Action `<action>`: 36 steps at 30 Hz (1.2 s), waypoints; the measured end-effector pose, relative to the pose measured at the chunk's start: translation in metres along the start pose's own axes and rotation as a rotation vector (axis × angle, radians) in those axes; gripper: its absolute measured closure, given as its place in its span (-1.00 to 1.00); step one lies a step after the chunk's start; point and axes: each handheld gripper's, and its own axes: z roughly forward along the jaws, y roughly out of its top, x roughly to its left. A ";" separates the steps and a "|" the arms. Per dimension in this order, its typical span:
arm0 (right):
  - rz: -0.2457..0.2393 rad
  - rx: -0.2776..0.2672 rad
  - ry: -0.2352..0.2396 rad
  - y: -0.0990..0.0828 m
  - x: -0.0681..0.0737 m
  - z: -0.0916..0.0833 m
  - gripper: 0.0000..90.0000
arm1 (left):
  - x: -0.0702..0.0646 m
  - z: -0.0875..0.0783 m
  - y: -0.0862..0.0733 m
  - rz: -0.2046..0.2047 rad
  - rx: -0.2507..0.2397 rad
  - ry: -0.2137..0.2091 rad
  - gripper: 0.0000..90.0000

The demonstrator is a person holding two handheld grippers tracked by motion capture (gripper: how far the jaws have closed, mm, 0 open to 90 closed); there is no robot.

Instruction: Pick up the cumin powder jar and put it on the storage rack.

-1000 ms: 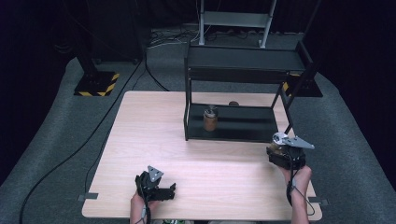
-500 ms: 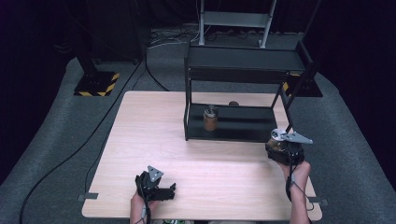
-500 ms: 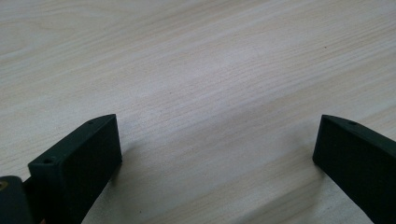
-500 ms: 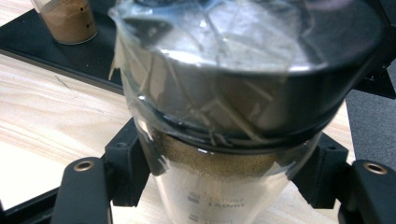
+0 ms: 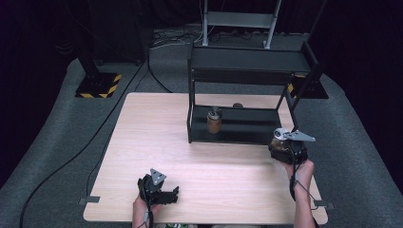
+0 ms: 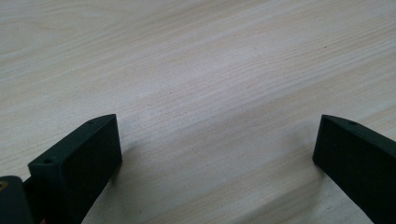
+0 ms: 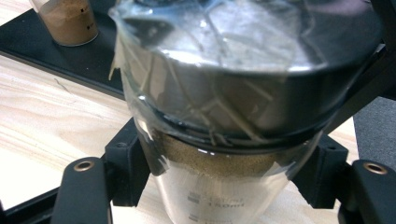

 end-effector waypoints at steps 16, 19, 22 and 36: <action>-0.013 0.015 0.006 0.014 -0.001 0.008 -0.34 | 0.000 0.000 0.000 0.002 0.001 -0.001 -0.98; -0.016 0.017 0.007 0.017 -0.001 0.010 -0.34 | 0.000 0.000 0.000 0.002 0.001 -0.001 -0.98; -0.018 0.020 0.008 0.020 -0.002 0.012 -0.34 | 0.000 0.000 0.000 0.002 0.001 -0.001 -0.98; -0.028 0.036 0.014 0.032 -0.002 0.020 -0.34 | 0.000 0.000 0.000 0.002 0.001 -0.001 -0.98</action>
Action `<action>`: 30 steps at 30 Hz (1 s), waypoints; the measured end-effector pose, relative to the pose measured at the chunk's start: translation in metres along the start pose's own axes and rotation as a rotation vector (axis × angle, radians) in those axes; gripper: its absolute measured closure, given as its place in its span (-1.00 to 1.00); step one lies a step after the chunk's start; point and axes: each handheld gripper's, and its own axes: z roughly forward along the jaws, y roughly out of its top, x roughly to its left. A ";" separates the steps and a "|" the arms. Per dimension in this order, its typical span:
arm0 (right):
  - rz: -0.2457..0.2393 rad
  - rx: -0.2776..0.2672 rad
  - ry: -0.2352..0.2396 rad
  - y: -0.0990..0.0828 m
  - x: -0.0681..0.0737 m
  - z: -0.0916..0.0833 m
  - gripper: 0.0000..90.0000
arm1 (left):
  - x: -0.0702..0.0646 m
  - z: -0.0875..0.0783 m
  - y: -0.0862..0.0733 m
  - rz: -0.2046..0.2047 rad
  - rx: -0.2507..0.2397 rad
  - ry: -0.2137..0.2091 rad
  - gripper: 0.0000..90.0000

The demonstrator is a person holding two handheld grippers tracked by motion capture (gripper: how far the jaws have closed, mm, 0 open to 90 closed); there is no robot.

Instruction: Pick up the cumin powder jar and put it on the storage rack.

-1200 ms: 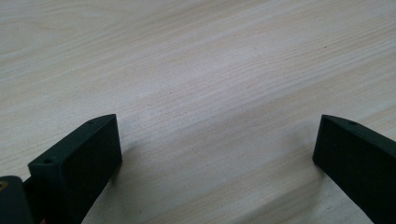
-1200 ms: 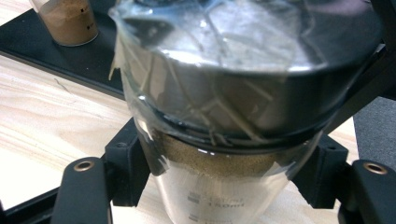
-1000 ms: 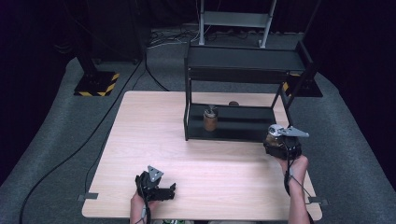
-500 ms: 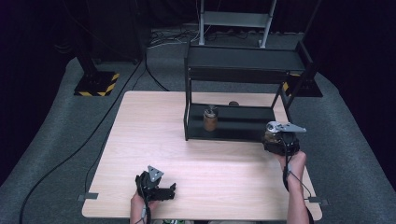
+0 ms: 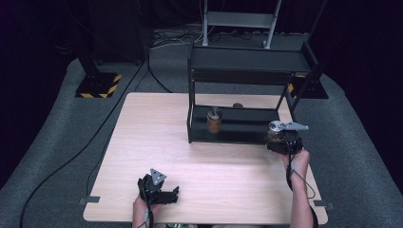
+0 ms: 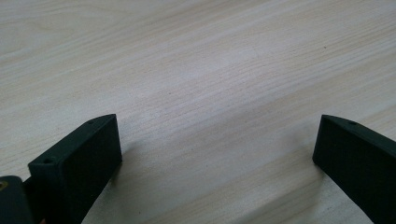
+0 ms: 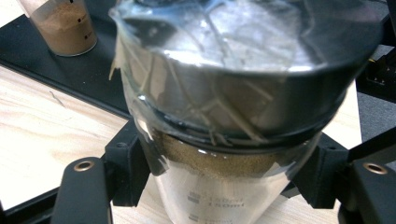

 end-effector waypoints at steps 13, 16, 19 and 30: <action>-0.006 0.024 0.007 0.009 -0.002 0.009 -0.34 | 0.000 0.000 0.000 0.000 0.000 0.000 -0.98; -0.003 0.028 0.007 0.010 -0.003 0.011 -0.34 | 0.000 0.000 0.000 0.000 0.000 0.000 -0.98; -0.001 0.033 0.008 0.011 -0.003 0.013 -0.34 | 0.000 0.000 0.000 0.001 0.000 0.000 -0.98; -0.003 0.057 0.011 0.018 -0.004 0.026 -0.34 | 0.000 0.000 0.000 0.000 0.000 0.000 -0.98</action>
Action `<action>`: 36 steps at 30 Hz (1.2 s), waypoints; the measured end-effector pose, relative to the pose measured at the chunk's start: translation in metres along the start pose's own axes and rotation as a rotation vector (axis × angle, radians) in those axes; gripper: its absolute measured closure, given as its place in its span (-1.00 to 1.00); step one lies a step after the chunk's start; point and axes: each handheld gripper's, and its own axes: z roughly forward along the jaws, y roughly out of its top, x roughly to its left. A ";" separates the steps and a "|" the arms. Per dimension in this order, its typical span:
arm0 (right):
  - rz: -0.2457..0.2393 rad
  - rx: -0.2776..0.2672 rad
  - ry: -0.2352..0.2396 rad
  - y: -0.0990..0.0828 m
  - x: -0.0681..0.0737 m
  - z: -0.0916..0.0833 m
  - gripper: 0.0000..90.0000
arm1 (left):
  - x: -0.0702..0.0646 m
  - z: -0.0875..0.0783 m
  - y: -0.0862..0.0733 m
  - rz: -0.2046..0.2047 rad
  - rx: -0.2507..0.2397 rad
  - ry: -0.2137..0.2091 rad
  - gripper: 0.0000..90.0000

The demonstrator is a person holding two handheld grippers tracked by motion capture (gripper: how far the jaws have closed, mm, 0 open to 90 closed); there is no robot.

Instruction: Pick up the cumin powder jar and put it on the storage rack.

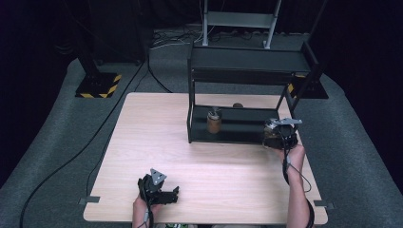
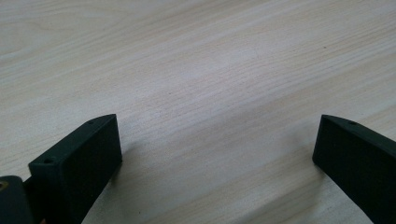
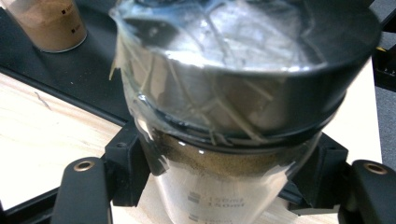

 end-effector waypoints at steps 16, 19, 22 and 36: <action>-0.003 0.008 -0.010 0.008 0.001 0.012 -0.34 | 0.000 0.000 0.000 0.000 -0.001 0.000 -0.98; -0.001 0.012 -0.011 0.010 0.000 0.014 -0.34 | 0.000 0.000 0.000 0.000 0.000 0.000 -0.98; 0.000 0.014 -0.011 0.011 0.000 0.016 -0.34 | 0.000 0.000 0.000 0.000 0.000 0.000 -0.98; 0.008 0.013 -0.017 0.014 0.000 0.024 -0.34 | 0.000 0.000 0.000 0.000 0.000 -0.001 -0.98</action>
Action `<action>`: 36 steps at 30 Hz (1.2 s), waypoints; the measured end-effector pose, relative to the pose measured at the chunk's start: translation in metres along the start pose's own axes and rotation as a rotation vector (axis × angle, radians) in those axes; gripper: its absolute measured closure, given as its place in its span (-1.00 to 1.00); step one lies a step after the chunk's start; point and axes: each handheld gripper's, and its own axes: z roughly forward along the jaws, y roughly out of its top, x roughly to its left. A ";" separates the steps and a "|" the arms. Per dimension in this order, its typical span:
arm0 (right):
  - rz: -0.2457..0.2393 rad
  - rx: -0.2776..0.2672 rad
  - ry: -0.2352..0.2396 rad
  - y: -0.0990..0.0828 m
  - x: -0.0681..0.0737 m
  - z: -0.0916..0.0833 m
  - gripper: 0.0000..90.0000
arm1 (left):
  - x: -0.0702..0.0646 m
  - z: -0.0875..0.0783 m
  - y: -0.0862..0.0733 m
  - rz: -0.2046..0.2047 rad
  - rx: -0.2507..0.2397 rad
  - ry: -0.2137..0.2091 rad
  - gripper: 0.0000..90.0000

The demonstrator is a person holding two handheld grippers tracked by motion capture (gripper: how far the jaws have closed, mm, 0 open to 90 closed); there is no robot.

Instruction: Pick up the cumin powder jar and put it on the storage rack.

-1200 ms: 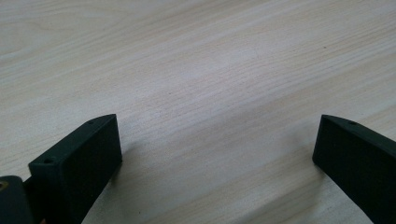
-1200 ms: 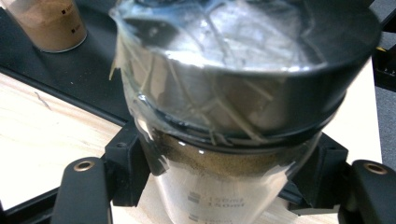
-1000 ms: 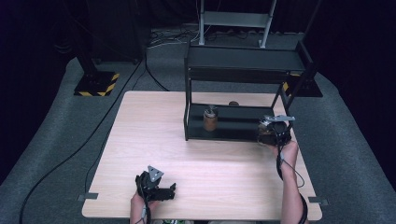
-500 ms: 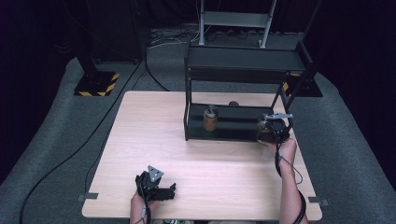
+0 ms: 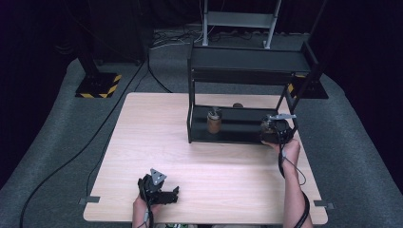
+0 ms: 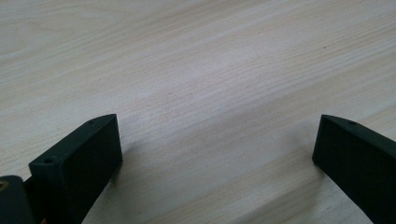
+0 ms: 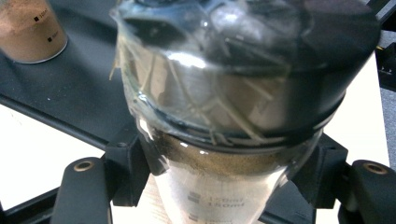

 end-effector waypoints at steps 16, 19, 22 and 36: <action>0.014 -0.015 -0.005 -0.001 0.001 0.009 -0.34 | 0.000 0.000 0.000 0.000 0.000 0.000 -0.98; 0.019 -0.021 -0.007 -0.003 0.001 0.011 -0.34 | 0.000 0.000 0.000 0.000 0.000 0.000 -0.98; 0.030 -0.031 -0.010 -0.005 0.000 0.012 -0.34 | 0.000 0.000 0.000 0.000 0.000 0.000 -0.98; 0.084 -0.060 -0.010 -0.014 -0.002 0.021 -0.34 | 0.000 0.000 0.000 0.000 0.000 0.000 -0.98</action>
